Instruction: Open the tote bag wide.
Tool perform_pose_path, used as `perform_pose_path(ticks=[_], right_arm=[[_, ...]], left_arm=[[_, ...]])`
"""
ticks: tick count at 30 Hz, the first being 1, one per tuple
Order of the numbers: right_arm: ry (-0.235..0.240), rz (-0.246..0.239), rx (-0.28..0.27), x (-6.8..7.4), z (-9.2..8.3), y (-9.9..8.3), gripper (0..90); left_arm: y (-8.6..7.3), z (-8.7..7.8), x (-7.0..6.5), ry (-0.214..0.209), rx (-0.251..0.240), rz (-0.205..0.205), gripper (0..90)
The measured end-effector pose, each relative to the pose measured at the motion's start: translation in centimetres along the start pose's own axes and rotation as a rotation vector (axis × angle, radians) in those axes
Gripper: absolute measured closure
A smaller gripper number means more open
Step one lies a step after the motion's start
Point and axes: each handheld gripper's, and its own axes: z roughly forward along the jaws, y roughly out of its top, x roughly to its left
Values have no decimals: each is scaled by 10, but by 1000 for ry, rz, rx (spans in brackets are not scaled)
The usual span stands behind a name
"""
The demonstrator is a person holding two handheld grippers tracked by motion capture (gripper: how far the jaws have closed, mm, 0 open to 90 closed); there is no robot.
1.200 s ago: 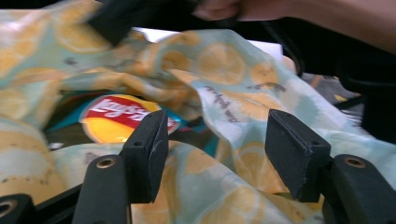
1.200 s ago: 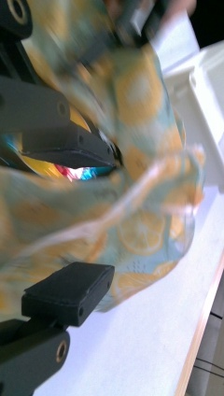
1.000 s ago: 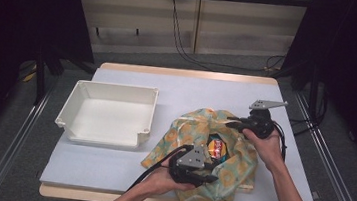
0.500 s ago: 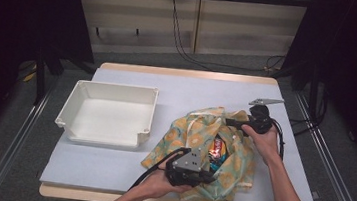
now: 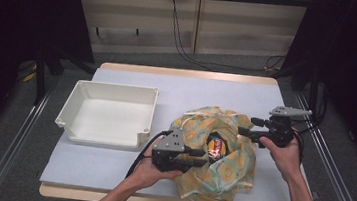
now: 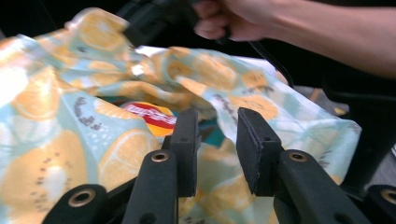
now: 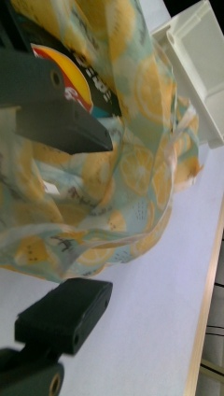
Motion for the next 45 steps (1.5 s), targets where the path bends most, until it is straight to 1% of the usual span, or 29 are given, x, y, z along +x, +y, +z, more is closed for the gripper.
perform_pose_path(ticks=[1, 2, 4, 5, 6, 7, 8, 11, 14, 15, 16, 18, 21, 23, 24, 26, 27, 28, 29, 30, 31, 32, 33, 35, 37, 38, 42, 44, 45], right_arm=[[33, -10, -17, 7, -4, 0, 501], [33, -10, -17, 7, -4, 0, 501], [74, -39, -5, 16, -2, 0, 580], [67, -55, 3, 22, 0, 1, 605], [57, -61, 21, 28, 4, 3, 588], [57, -61, 21, 28, 4, 3, 588], [19, -69, 19, 28, 3, 6, 574], [19, -35, -18, 17, -6, 10, 600], [43, -66, -15, 23, -8, 7, 655], [84, -85, 6, 31, -3, 5, 670], [84, -85, 6, 31, -3, 5, 670], [100, -90, 34, 36, 9, 2, 661], [97, -82, 58, 36, 27, -2, 534], [97, -79, 62, 35, 38, -3, 479], [93, -79, 67, 35, 42, -4, 470], [72, -87, 80, 36, 51, -4, 482], [71, -81, 86, 35, 54, -5, 556], [65, -77, 86, 34, 56, -5, 670], [64, -60, 79, 32, 55, -5, 756], [76, -44, 63, 31, 53, -4, 855], [81, -43, 47, 30, 49, -3, 900], [77, -39, 37, 30, 45, -2, 900], [80, -44, 32, 28, 40, 0, 900], [84, -32, 15, 24, 30, 2, 900], [92, -20, -7, 18, 19, 3, 900], [94, -14, -15, 15, 13, 4, 900], [74, 23, -58, -1, -6, 2, 900], [62, 34, -70, -8, -10, -1, 900], [56, 42, -78, -10, -11, -3, 900]], left_arm=[[1, 0, 3, 9, -3, -2, 706], [3, 1, 6, 9, -9, -9, 706], [7, 2, 11, 38, -10, -11, 704], [9, 2, 14, 40, -23, -19, 704], [10, 2, 18, 44, -22, -17, 694], [11, 2, 21, 58, -19, -24, 694], [11, 2, 24, 77, -15, -28, 690], [8, 3, 34, 116, -6, -54, 673], [3, 5, 43, 139, 12, -73, 639], [-1, 7, 47, 158, 39, -82, 632], [-1, 7, 47, 158, 39, -82, 621], [-5, 8, 50, 167, 58, -87, 606], [-9, 9, 52, 190, 92, -79, 522], [-13, 10, 56, 204, 123, -76, 487], [-15, 11, 58, 217, 133, -80, 476], [-20, 12, 63, 213, 143, -101, 472], [-23, 12, 64, 212, 149, -105, 494], [-25, 12, 65, 211, 161, -110, 543], [-26, 10, 66, 188, 172, -105, 607], [-27, 8, 65, 184, 176, -86, 730], [-26, 6, 65, 204, 189, -80, 816], [-26, 2, 67, 190, 184, -93, 876], [-26, -2, 68, 200, 181, -97, 895], [-25, -11, 71, 198, 161, -114, 900], [-25, -22, 74, 212, 137, -131, 900], [-26, -28, 75, 210, 112, -144, 900], [-32, -58, 78, 221, 59, -173, 900], [-37, -68, 77, 234, 66, -170, 900], [-40, -71, 77, 222, 65, -180, 900]])
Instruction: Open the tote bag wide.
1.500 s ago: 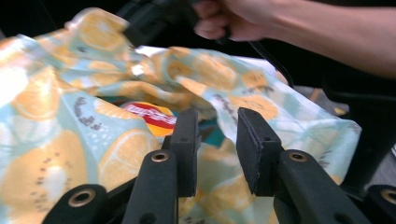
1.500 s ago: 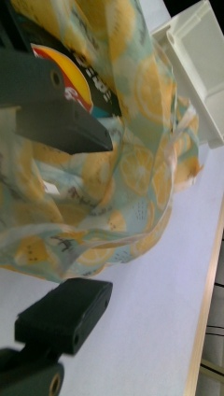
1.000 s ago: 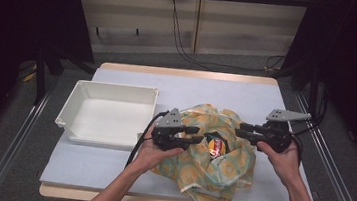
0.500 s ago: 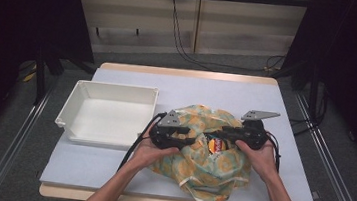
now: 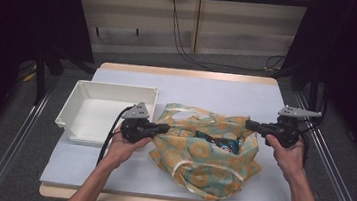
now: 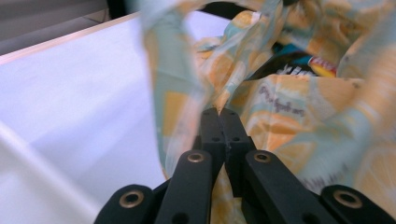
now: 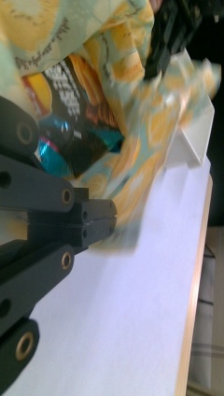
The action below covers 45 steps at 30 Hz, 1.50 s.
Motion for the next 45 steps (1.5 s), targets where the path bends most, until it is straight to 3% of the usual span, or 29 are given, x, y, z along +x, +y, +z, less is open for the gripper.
perform_pose_path(ticks=[2, 6, 7, 8, 9, 10, 11, 13, 14, 15, 16, 19, 22, 27, 28, 29, 32, 37, 42, 45], right_arm=[[-5, 30, -10, -7, 0, -5, 900], [-8, 33, 48, -12, 12, -15, 900], [4, 35, 48, -11, 13, -17, 900], [20, 29, 41, -9, 13, -17, 892], [20, 29, 41, -9, 13, -17, 892], [26, 21, 27, -6, 9, -15, 801], [26, 21, 27, -6, 9, -15, 801], [27, 16, 25, -1, 5, -11, 710], [7, -6, 25, 6, 0, -8, 629], [7, -6, 25, 6, 0, -8, 629], [-7, -31, 21, 13, -4, -4, 572], [-7, -37, 15, 20, -8, -1, 554], [-8, -42, 28, 30, -12, -3, 519], [-37, -41, 45, 38, -12, -13, 478], [-63, -57, 69, 41, -11, -19, 442], [-63, -57, 69, 41, -11, -19, 442], [-83, -28, 109, 40, -9, -33, 424], [-94, -27, 159, 38, -2, -46, 422], [-80, -10, 176, 31, 8, -49, 674], [-72, -11, 165, 25, 15, -47, 784]], left_arm=[[-5, 0, 0, -10, 16, -7, 900], [-8, 8, -5, -51, 37, -8, 880], [-6, 8, -7, -60, 31, -7, 824], [-4, 7, -9, -60, 20, -2, 706], [-1, 6, -12, -52, 12, 4, 706], [5, 2, -17, -53, -15, 7, 629], [5, 2, -17, -53, -15, 7, 595], [12, -2, -25, -53, -43, 28, 566], [15, -3, -29, -58, -63, 33, 504], [19, -4, -33, -56, -77, 37, 504], [24, -5, -37, -54, -93, 48, 494], [39, -6, -48, -72, -139, 70, 499], [49, 4, -54, -100, -141, 89, 576], [52, 43, -67, -168, -74, 80, 596], [50, 52, -72, -188, -52, 86, 529], [47, 61, -77, -218, -32, 84, 529], [38, 80, -94, -253, 38, 146, 443], [27, 90, -110, -287, 93, 190, 401], [21, 96, -124, -336, 152, 238, 426], [15, 103, -131, -373, 190, 234, 443]])
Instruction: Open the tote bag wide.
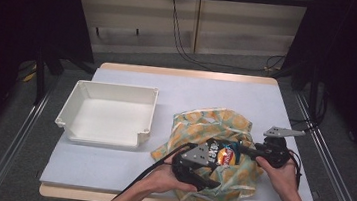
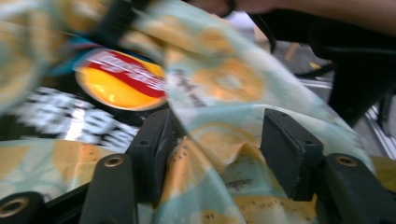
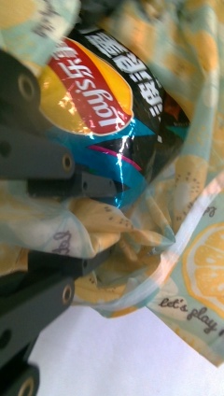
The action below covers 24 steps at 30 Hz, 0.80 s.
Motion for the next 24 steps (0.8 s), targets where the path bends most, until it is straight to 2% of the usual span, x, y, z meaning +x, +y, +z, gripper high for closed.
perform_pose_path(ticks=[1, 2, 4, 5, 6, 9, 10, 11, 12, 14, 16, 17, 18, 20, 21, 23, 24], right_arm=[[15, 12, -5, -4, 6, 4, 839], [15, 12, -5, -4, 6, 4, 839], [17, 6, -9, -5, 13, 8, 867], [12, 0, -9, -4, 17, 12, 879], [12, -9, -16, -4, 19, 14, 887], [5, -12, -44, -5, 31, 25, 900], [5, -12, -44, -5, 31, 25, 900], [-3, -17, -47, -6, 34, 27, 900], [-11, -13, -48, -7, 37, 29, 900], [0, -4, -49, -9, 42, 30, 900], [-9, -12, -45, -9, 42, 28, 888], [-7, -6, -45, -9, 41, 27, 847], [-5, -4, -49, -10, 38, 25, 768], [2, 5, -55, -9, 29, 23, 569], [5, 10, -60, -8, 23, 22, 533], [8, -5, -73, -3, 11, 21, 468], [9, -8, -84, 3, -1, 20, 402]], left_arm=[[-1, 3, -2, -4, 8, 10, 504], [-3, 5, -3, -2, 13, 15, 504], [-5, 8, -3, -11, 25, 20, 577], [-5, 9, -4, -17, 16, 18, 644], [-6, 10, -4, -26, 18, 35, 698], [-7, 11, -6, -71, -2, 39, 874], [-7, 11, -7, -86, -11, 28, 874], [-7, 11, -6, -85, -8, 35, 883], [-9, 11, -6, -82, -8, 25, 889], [-14, 14, -6, -81, -1, 12, 894], [-18, 17, -6, -77, 8, 11, 891], [-18, 17, -6, -69, 8, 8, 880], [-18, 16, -6, -59, 6, -1, 847], [-15, 12, -6, -33, -10, -12, 742], [-13, 10, -7, -38, -20, -14, 728], [-11, 4, -8, -16, -31, -17, 684], [-10, 2, -9, -5, -36, -24, 625]])
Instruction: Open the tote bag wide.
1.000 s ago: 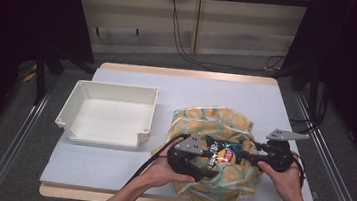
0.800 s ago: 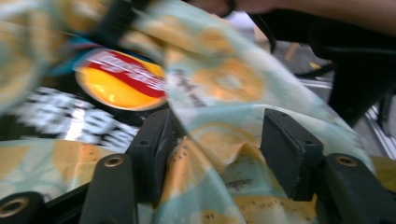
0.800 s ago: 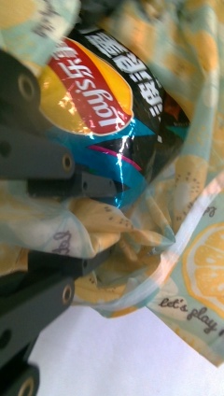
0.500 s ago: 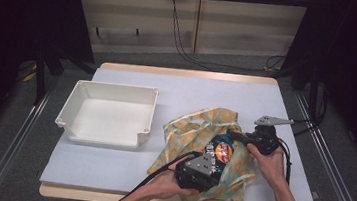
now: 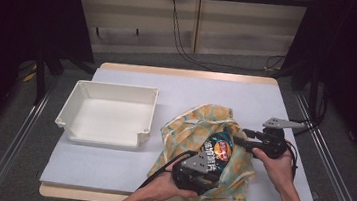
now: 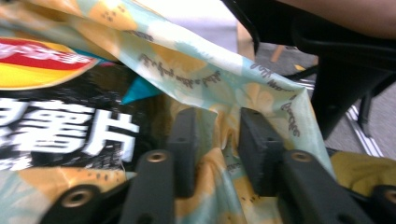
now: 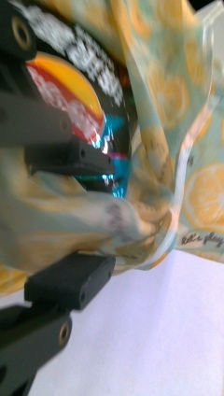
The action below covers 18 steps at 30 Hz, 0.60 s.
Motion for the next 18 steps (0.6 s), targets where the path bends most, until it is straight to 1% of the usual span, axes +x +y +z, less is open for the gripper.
perform_pose_path(ticks=[1, 2, 3, 4, 5, 6, 7, 8, 9, 10, 11, 12, 13, 14, 15, 16, 18], right_arm=[[6, 4, -4, 4, -6, 0, 378], [6, 4, -4, 4, -6, 0, 378], [11, -3, -8, 8, -10, 0, 364], [10, -23, -9, 18, -19, 0, 334], [20, -26, -11, 23, -22, -1, 324], [24, -29, -7, 28, -25, -2, 313], [27, -31, -6, 31, -27, -3, 307], [27, -31, -6, 31, -27, -3, 307], [33, -29, -1, 35, -28, -4, 299], [42, -36, 2, 38, -28, -5, 290], [33, -42, 24, 43, -26, -6, 279], [34, -39, 25, 44, -24, -7, 269], [34, -41, 26, 45, -22, -7, 264], [27, -40, 27, 45, -19, -8, 264], [27, -40, 27, 45, -19, -8, 264], [13, -42, 40, 45, -16, -9, 262], [-4, -55, 79, 45, -8, -14, 278]], left_arm=[[1, -3, 0, 10, -1, 0, 593], [2, -6, 0, 17, -8, -10, 593], [3, -10, 1, 22, -24, -25, 569], [4, -14, 1, 38, -33, -27, 537], [5, -23, 4, 51, -63, -47, 535], [5, -23, 4, 51, -63, -47, 535], [6, -28, 6, 57, -75, -53, 537], [8, -33, 7, 67, -88, -53, 537], [9, -37, 9, 80, -104, -52, 555], [11, -42, 11, 82, -114, -54, 579], [14, -45, 13, 88, -133, -57, 630], [17, -47, 15, 101, -144, -59, 642], [20, -48, 17, 100, -153, -57, 652], [28, -44, 21, 104, -150, -57, 658], [28, -44, 21, 104, -150, -57, 659], [31, -40, 23, 107, -143, -57, 659], [37, -29, 28, 93, -122, -51, 643]])
